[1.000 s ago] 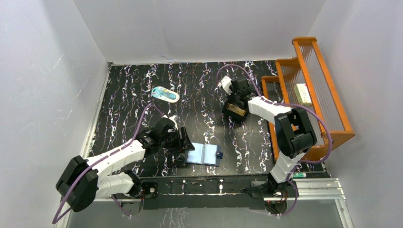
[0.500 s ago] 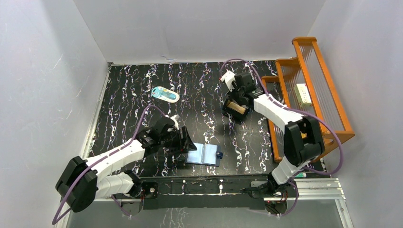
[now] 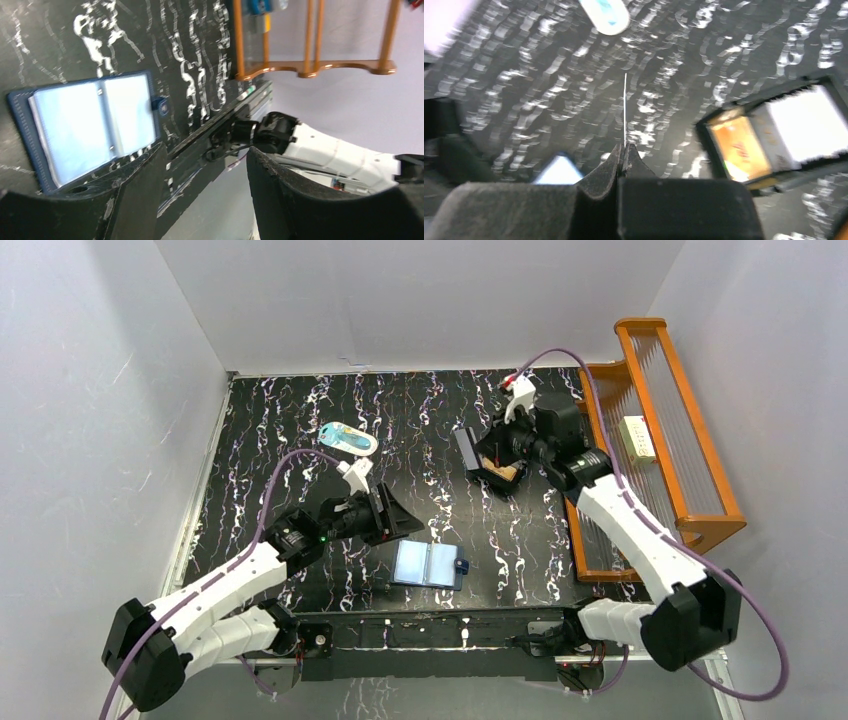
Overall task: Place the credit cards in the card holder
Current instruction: Pick up the credit card from the storage box, then insert the credit card into the card holder.
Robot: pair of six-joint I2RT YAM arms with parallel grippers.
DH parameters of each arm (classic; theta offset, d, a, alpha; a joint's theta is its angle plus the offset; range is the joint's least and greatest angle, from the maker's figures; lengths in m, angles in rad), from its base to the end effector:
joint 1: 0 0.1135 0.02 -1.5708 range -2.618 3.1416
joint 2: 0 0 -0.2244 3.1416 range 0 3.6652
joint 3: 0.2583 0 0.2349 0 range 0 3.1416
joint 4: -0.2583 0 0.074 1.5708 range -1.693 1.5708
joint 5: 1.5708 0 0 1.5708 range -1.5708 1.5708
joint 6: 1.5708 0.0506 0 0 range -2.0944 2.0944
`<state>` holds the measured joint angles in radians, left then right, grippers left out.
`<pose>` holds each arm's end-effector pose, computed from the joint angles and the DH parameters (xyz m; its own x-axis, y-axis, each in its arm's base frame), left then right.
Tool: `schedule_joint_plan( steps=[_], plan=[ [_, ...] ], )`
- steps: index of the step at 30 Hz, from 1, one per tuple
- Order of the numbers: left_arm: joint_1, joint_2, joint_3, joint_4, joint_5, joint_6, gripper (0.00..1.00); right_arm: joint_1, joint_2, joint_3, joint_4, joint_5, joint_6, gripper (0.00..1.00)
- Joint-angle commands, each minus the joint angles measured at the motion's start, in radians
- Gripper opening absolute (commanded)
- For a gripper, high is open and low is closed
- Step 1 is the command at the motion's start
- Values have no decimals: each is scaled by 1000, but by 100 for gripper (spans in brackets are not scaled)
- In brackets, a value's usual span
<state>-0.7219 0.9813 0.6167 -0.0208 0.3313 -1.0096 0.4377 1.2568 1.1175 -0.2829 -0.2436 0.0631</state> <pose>0.1706 -0.1721 0.2293 -0.8707 -0.3000 -0.3896 0.2141 0.4820 -0.8496 0.2631 0.1366 0.3044 -0.4089 -0.1238 -0.9041 -0.5860 0.7951 0.1562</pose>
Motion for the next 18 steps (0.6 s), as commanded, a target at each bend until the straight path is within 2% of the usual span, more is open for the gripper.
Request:
schedule_joint_plan(
  steps=[1,7,10,14,16,18],
  plan=[
    [5,-52,35,120,5,-53,57,-6,-96,-94,180,-239,358,0],
    [6,-61,58,232,21,-85,57,-6,-176,-262,435,-424,707,0],
    [6,-62,61,272,19,-102,57,-6,-185,-321,524,-482,848,0],
    [6,-59,53,318,12,-132,57,-6,-189,-426,738,-550,1077,0],
    [6,-57,43,341,8,-140,58,-4,-192,-473,852,-569,1161,0],
    [6,-56,34,377,7,-150,58,-4,-199,-502,885,-574,1191,0]
  ],
)
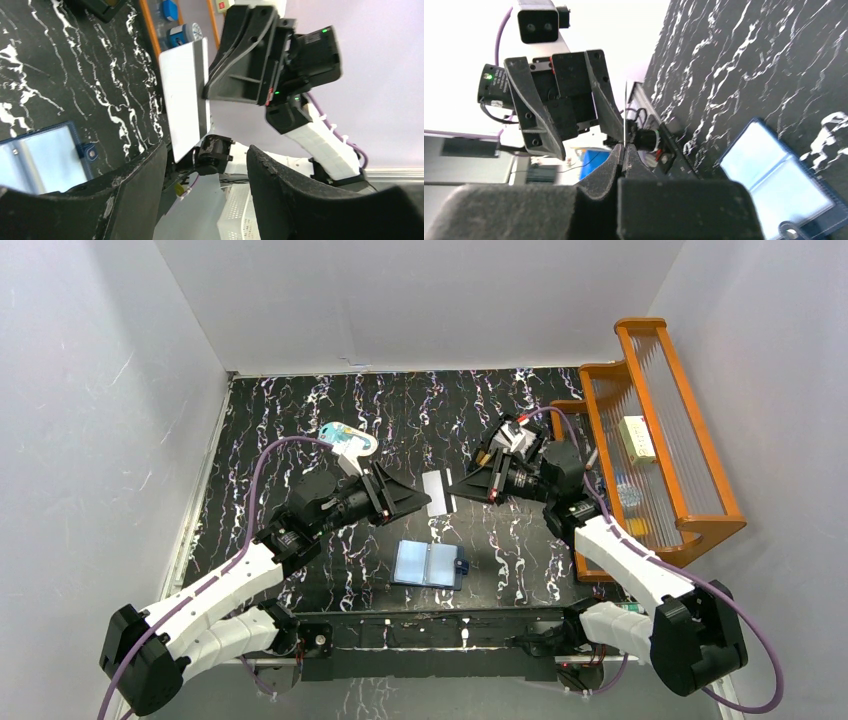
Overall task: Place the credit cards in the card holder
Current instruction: Insert the credit card into the card holder.
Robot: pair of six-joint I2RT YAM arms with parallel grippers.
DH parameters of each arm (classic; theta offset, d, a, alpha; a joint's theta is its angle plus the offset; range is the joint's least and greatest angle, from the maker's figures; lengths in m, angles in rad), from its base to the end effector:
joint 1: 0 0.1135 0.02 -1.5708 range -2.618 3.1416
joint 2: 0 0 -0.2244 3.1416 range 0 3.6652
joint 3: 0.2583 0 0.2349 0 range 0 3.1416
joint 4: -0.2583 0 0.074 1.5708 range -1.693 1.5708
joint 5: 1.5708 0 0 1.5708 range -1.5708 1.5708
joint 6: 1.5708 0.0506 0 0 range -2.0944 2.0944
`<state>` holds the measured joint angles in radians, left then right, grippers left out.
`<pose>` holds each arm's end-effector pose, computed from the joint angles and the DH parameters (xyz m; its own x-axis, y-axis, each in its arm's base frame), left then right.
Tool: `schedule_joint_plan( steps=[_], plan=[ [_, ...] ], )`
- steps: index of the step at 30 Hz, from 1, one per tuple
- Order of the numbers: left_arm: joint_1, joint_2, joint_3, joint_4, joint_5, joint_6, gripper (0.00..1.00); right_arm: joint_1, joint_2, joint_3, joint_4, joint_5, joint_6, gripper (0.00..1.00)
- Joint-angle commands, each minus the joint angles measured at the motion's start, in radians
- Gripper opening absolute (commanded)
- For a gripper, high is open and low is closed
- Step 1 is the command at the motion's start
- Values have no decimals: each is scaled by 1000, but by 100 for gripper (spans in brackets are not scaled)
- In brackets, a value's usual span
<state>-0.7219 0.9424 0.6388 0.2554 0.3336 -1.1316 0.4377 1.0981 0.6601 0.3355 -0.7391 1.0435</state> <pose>0.1725 -0.1739 0.2785 -0.8027 -0.4327 -0.4104 0.3372 0.2385 -0.9107 0.2208 0.1410 0.2599 -0.8418 0.3112 -0.4410 -0.3829 0.2314 0.8943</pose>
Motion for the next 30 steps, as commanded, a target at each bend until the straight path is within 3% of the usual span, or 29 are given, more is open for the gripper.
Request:
schedule_joint_plan(
  steps=[1,9,14,16,21,24,30],
  plan=[
    [6,-15,9,118,6,-32,57,-3,-44,-53,262,-81,212,0],
    [6,31,18,154,24,-36,41,2,-71,-79,228,-71,209,1],
    [7,41,17,143,20,-36,48,14,-77,-91,243,-56,228,2],
    [6,47,16,149,24,-37,46,20,-73,-92,244,-53,231,2],
    [6,58,17,163,33,-35,16,38,-58,-96,233,-45,214,3],
    [6,57,15,157,36,-26,0,60,-64,-91,162,-10,165,13],
    [7,57,35,-23,-10,32,0,87,-77,-82,-14,73,45,36]
  ],
)
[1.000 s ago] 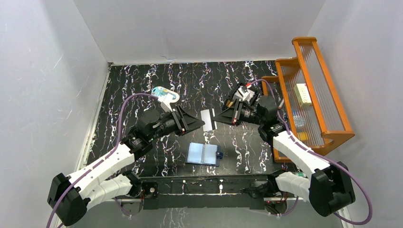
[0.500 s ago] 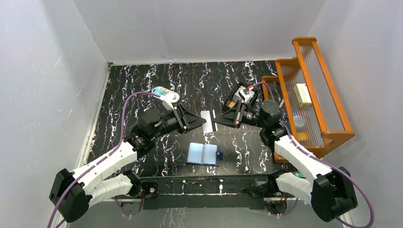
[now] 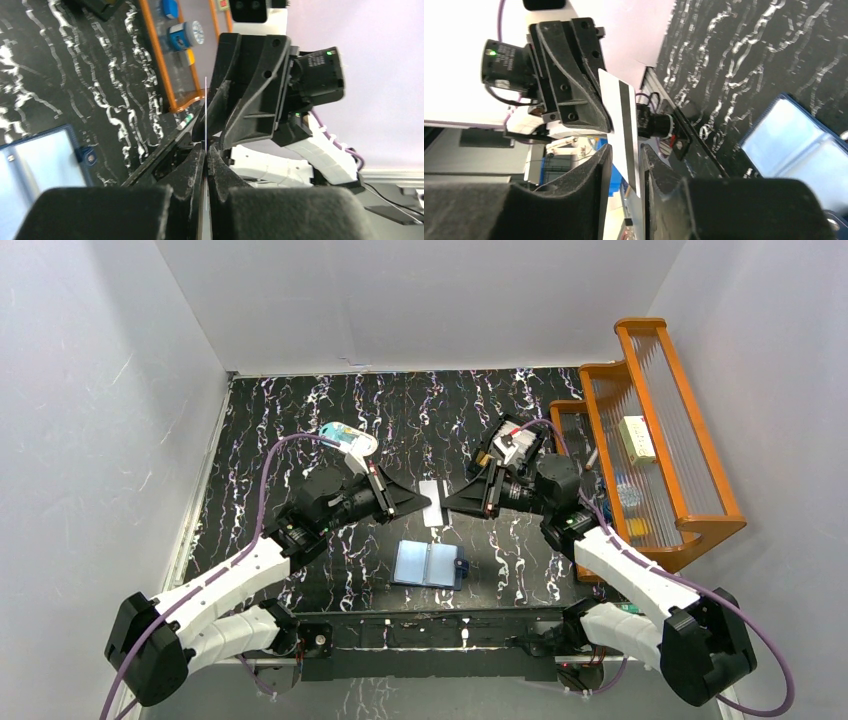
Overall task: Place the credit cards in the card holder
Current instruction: Insert the credit card into the card holder.
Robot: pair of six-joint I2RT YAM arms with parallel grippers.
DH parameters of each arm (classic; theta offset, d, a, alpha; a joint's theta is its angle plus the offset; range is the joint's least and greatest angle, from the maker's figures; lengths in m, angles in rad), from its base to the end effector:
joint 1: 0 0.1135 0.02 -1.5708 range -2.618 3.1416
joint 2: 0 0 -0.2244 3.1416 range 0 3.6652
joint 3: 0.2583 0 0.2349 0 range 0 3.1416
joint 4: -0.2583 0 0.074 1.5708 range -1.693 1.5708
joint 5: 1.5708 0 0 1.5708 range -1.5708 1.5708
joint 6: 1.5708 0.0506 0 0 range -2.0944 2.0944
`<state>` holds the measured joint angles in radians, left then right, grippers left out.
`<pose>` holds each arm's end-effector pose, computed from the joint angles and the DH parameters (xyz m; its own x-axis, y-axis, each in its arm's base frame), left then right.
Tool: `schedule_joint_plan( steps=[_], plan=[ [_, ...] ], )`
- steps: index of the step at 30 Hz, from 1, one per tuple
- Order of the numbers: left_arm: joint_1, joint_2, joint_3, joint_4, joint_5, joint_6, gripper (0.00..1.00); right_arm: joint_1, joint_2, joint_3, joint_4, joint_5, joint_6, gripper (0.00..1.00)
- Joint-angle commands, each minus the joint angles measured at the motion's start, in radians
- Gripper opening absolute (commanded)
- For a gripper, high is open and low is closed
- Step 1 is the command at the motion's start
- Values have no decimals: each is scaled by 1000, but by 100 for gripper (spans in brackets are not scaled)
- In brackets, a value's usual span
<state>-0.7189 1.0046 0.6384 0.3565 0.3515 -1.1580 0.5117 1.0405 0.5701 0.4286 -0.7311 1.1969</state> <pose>0.1802 -0.1808 0.2764 -0.8066 -0.4369 -0.3981 0.3453 0.1983 -0.9173 0.1994 0.1507 0.2530 -0.8941 0.2927 -0.3389 -0.3117 0.1368 0.9403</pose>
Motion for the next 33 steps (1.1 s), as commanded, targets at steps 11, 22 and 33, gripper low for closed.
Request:
schedule_joint_plan(
  steps=[11,22,33],
  plan=[
    [4,65,-17,-378,-5,181,0,71,75,68,-599,418,-459,38],
    [6,232,-93,-243,117,196,0,182,232,102,-636,570,-530,40],
    [7,312,-118,-215,116,228,0,220,366,127,-615,577,-587,39]
  ],
)
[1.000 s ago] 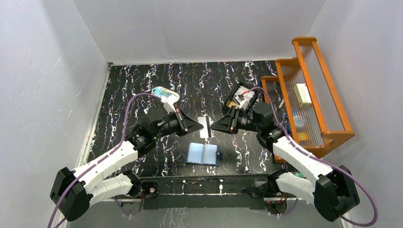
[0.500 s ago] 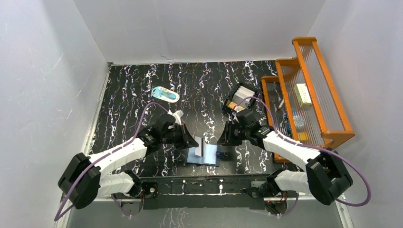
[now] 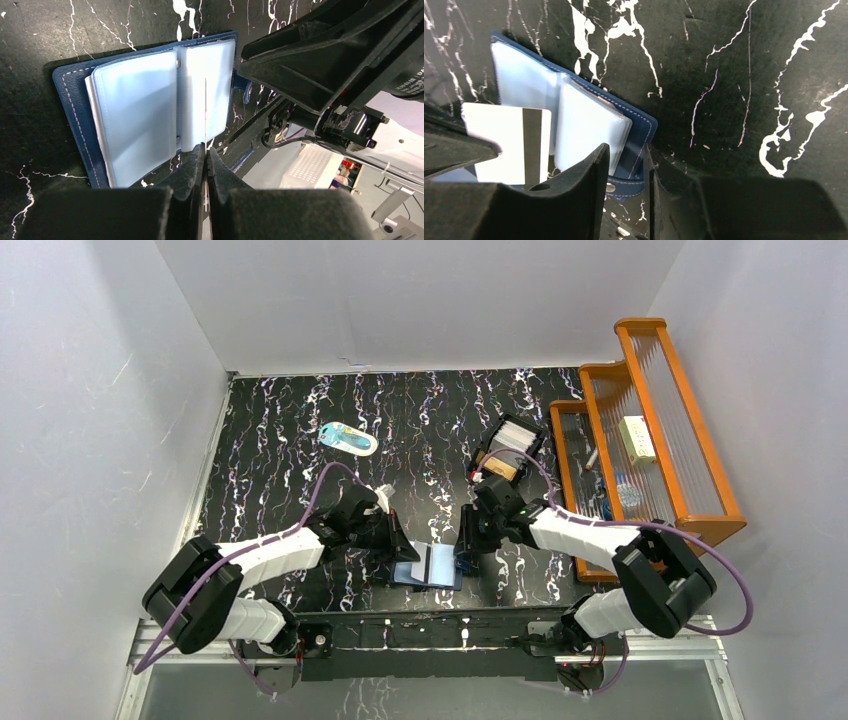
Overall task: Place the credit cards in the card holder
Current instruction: Insert the credit card into the card holder.
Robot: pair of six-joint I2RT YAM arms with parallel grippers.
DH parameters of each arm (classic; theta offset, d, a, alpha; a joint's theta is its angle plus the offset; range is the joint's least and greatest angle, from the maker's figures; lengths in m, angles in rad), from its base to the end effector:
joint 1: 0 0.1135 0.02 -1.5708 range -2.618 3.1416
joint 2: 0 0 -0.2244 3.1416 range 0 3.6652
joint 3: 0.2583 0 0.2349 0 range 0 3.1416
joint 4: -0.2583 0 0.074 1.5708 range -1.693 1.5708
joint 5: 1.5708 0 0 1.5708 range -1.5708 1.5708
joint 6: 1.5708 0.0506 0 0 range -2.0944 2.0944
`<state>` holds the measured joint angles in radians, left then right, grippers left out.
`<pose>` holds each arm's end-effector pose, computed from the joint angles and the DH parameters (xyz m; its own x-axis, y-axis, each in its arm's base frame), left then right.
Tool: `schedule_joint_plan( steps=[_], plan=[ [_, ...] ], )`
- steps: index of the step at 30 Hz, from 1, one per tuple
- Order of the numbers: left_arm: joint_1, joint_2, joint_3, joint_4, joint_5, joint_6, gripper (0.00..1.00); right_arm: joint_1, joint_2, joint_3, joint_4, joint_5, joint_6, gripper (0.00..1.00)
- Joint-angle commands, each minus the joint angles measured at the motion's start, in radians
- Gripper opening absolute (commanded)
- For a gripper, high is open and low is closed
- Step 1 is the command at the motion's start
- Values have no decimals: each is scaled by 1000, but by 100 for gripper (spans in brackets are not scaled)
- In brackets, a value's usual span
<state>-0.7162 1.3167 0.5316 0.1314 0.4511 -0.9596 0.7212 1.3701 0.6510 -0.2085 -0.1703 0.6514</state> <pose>0.1828 -0.1883 0.1399 -0.9609 -0.1408 -0.2384 0.1132 0.5861 -0.8023 0.1896 0.1781 0.1298 -0.9187 -0.0121 -0.3947 -0.2138 0.8556 0.4715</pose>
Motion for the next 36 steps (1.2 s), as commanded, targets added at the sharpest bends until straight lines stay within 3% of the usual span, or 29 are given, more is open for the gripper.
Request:
schedule_joint_plan(
  steps=[1,11,25,36],
  plan=[
    [6,2,-12,5,12,34,0,12,49,48,20,20,-44,38],
    [6,31,-21,19,12,39,0,36,109,55,-28,88,-84,30],
    [9,-3,4,-81,-50,69,0,40,124,44,-15,87,-87,29],
    [18,25,18,-56,-37,68,0,40,122,42,-12,87,-85,29]
  ],
)
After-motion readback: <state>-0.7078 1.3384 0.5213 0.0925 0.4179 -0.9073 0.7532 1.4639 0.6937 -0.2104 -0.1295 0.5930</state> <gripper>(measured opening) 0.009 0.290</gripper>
